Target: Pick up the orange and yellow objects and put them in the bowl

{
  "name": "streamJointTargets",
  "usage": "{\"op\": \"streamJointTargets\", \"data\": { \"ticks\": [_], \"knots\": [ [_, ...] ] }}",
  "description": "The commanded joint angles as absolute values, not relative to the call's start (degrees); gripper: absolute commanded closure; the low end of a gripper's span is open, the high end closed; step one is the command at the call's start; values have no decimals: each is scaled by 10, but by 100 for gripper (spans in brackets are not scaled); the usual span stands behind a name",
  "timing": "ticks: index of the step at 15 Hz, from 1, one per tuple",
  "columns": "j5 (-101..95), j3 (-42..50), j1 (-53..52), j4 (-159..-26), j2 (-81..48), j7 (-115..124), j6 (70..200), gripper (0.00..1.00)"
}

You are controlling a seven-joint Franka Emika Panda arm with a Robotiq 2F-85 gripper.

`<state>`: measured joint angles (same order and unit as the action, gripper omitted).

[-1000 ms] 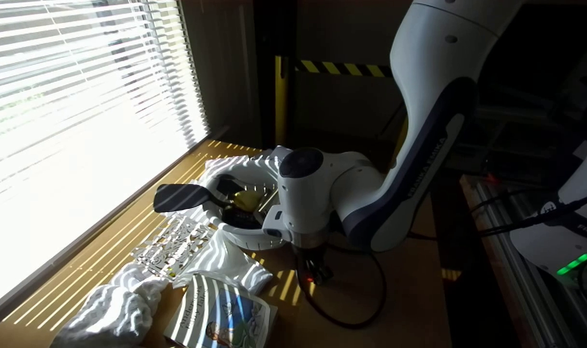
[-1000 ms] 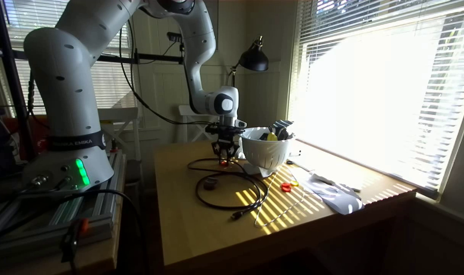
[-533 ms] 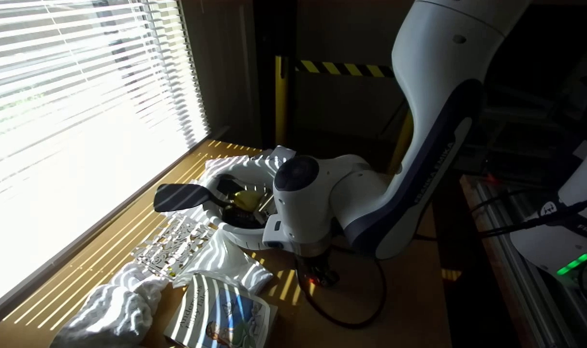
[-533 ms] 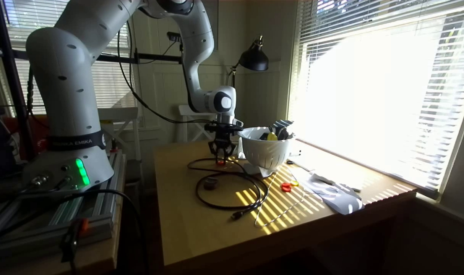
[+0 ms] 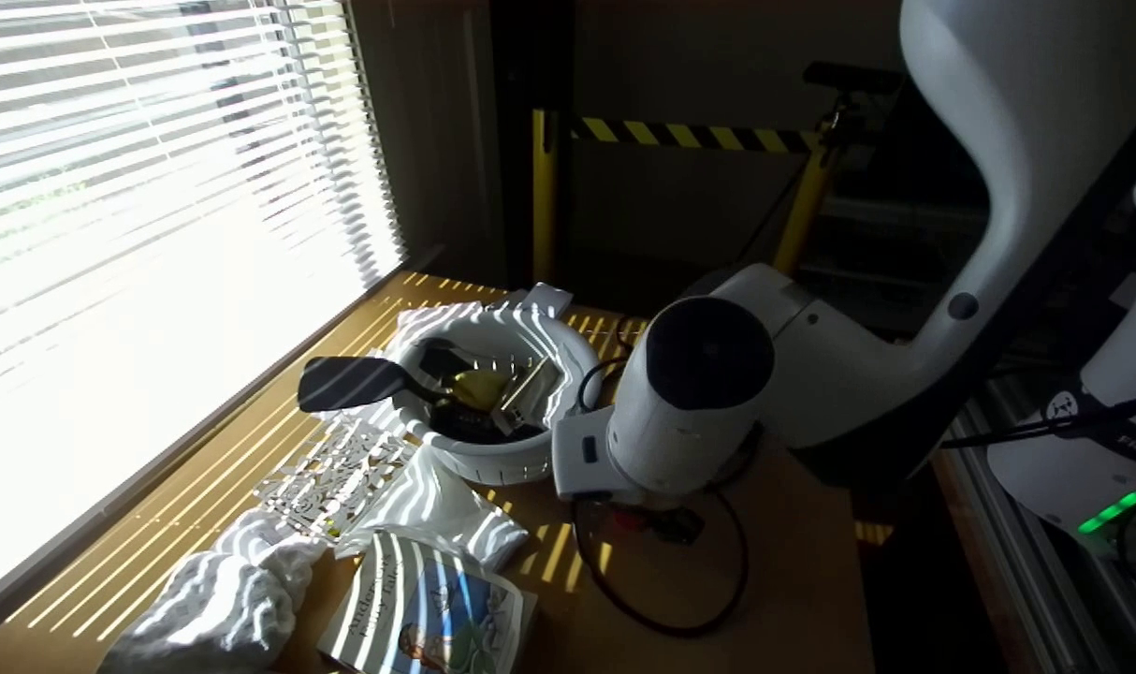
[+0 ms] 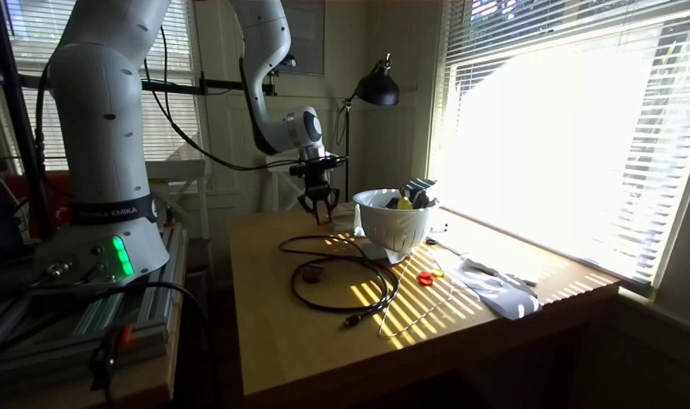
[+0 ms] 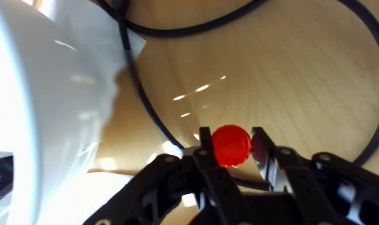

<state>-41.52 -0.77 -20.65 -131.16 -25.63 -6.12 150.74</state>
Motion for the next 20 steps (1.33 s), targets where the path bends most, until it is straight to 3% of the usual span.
{"op": "streamJointTargets", "data": {
  "ticks": [1, 5, 12, 17, 20],
  "knots": [
    [-558, 27, -224, -1391, -155, 74, 1532, 89],
    [-645, 53, -234, -1438, -70, 211, 1524, 89],
    [-628, 108, -185, -1505, 64, 311, 1567, 89],
    [-458, 203, -148, -1489, 26, 141, 1710, 89],
    [-321, 250, -198, -1508, -2, 30, 1751, 89]
  ]
}}
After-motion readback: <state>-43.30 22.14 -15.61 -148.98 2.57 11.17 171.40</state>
